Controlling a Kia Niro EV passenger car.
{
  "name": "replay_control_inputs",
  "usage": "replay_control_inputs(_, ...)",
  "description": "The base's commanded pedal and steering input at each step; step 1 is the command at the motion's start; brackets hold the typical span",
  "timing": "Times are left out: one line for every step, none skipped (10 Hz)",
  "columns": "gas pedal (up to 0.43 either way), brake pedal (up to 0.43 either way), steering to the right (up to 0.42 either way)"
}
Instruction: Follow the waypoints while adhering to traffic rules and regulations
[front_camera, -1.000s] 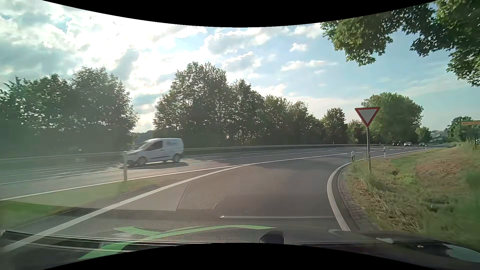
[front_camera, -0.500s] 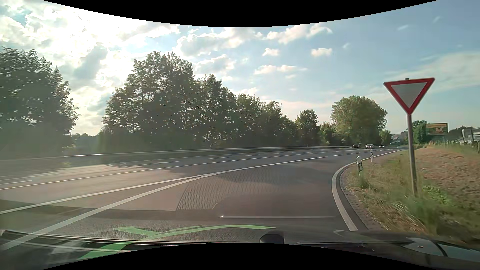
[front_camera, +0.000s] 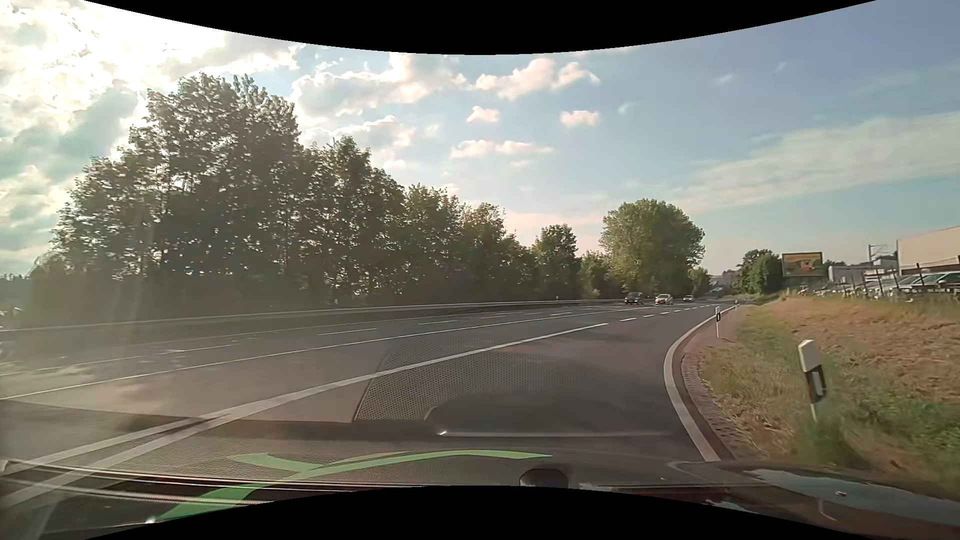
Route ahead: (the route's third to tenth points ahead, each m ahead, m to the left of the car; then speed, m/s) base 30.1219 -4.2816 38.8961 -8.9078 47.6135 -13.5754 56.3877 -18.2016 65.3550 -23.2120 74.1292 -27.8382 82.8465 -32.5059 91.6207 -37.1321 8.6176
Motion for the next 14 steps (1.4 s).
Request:
replay_control_inputs(0.248,0.000,0.141)
replay_control_inputs(0.248,0.000,0.141)
replay_control_inputs(0.248,0.000,0.140)
replay_control_inputs(0.248,0.000,0.138)
replay_control_inputs(0.248,0.000,0.133)
replay_control_inputs(0.248,0.000,0.131)
replay_control_inputs(0.248,0.000,0.130)
replay_control_inputs(0.248,0.000,0.129)
replay_control_inputs(0.248,0.000,0.123)
replay_control_inputs(0.248,0.000,0.116)
replay_control_inputs(0.248,0.000,0.110)
replay_control_inputs(0.248,0.000,0.106)
replay_control_inputs(0.240,0.000,0.101)
replay_control_inputs(0.240,0.000,0.093)
